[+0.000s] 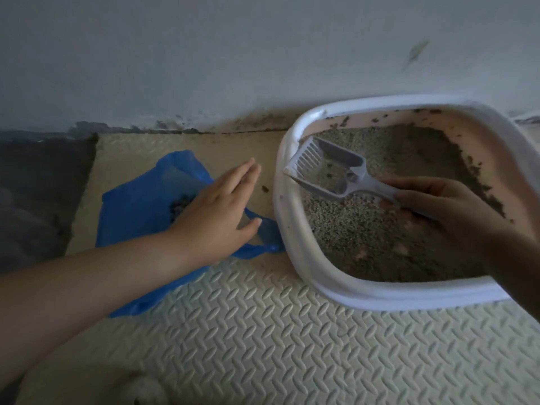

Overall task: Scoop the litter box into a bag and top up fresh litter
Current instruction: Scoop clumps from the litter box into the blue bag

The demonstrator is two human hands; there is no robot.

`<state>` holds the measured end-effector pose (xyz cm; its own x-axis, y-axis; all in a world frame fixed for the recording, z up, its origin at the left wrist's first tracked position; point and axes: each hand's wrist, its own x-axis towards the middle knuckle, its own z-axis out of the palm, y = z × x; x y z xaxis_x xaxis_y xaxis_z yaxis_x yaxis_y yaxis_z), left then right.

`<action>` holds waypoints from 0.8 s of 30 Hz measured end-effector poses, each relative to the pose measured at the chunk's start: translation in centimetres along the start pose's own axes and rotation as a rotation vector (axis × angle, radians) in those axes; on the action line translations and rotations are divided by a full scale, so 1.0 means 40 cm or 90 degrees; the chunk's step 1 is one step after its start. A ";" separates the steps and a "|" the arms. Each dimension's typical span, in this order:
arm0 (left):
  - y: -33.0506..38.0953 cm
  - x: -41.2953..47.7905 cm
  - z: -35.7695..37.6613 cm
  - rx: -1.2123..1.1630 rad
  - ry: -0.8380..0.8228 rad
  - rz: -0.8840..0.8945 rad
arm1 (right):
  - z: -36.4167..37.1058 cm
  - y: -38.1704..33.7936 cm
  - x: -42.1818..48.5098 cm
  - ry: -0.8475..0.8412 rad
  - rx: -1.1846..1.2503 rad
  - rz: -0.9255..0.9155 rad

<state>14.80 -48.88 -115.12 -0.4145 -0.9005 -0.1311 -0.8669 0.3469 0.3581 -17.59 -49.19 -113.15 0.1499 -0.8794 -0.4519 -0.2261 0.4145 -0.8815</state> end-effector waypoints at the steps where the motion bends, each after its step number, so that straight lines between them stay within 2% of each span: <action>1: 0.020 0.014 0.011 0.008 -0.008 0.022 | -0.023 0.005 -0.014 0.020 -0.024 0.008; 6: 0.091 0.060 0.077 0.056 -0.061 0.110 | -0.145 0.046 -0.069 0.145 -0.266 0.060; 11: 0.124 0.074 0.153 0.105 -0.097 0.149 | -0.191 0.126 -0.116 0.227 -0.267 0.110; 17: 0.125 0.074 0.193 0.128 -0.032 0.183 | -0.187 0.213 -0.170 0.388 -0.146 0.165; 24: 0.122 0.079 0.203 0.106 -0.008 0.193 | -0.216 0.222 -0.205 0.422 -0.227 0.180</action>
<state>7.01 -47.89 -121.28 -0.6625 -0.7472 -0.0533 -0.7368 0.6372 0.2263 -29.14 -40.31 -116.09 -0.5361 -0.7551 -0.3775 -0.4805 0.6406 -0.5990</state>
